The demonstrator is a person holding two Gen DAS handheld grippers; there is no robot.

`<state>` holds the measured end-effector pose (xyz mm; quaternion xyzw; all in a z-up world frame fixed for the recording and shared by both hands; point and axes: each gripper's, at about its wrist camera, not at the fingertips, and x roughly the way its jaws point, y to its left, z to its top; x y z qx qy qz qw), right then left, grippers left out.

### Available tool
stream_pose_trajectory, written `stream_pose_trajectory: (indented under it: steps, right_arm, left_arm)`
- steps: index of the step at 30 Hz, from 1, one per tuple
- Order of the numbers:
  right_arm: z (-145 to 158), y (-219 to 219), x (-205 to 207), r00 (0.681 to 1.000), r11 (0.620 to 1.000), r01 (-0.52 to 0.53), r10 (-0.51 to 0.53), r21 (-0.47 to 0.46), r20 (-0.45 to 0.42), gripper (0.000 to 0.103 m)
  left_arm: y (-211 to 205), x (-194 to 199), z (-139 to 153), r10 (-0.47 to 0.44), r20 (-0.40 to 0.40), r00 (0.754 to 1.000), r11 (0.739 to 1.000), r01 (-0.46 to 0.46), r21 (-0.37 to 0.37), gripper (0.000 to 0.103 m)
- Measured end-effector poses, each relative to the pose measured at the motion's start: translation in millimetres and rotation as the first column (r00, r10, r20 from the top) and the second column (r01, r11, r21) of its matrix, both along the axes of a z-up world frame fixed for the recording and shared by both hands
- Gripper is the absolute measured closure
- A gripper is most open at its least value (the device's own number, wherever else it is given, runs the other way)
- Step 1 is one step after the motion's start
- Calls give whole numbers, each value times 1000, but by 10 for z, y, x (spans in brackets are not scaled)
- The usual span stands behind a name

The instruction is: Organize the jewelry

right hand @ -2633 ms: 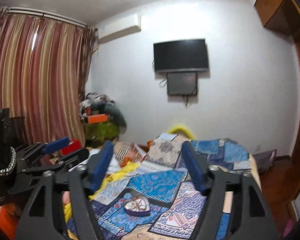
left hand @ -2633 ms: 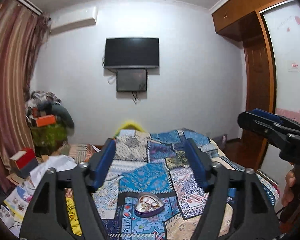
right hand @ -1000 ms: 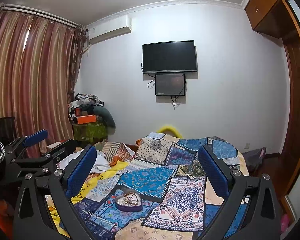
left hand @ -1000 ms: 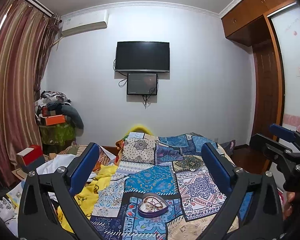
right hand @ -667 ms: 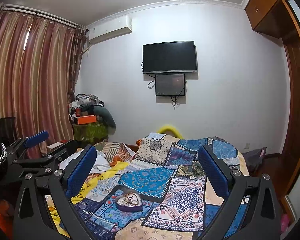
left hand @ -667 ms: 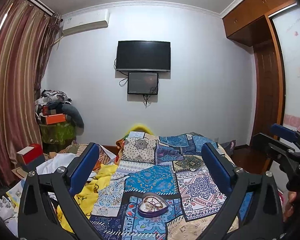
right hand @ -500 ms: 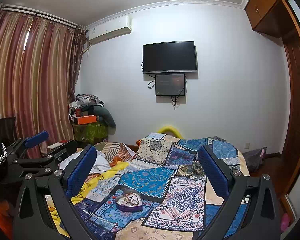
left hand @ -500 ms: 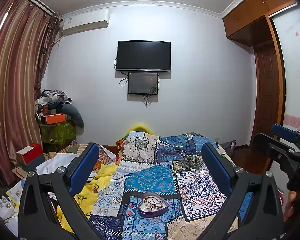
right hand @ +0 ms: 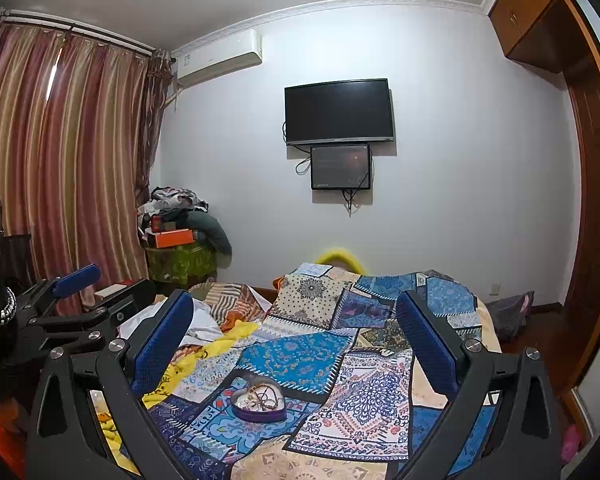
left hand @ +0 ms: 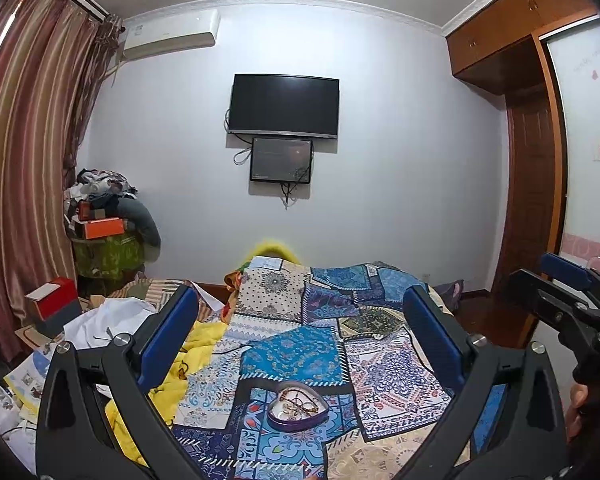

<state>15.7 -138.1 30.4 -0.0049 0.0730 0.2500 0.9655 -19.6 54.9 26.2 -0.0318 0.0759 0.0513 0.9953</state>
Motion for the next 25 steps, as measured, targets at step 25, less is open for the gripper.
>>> stream_pose_trajectory:
  steps: [25]
  right_arm:
    - [-33,-2,36,1000,1000,4,-4,0,-15,2]
  left_arm:
    - [4,35,-33,-24,-22,999,1000,23,-6,0]
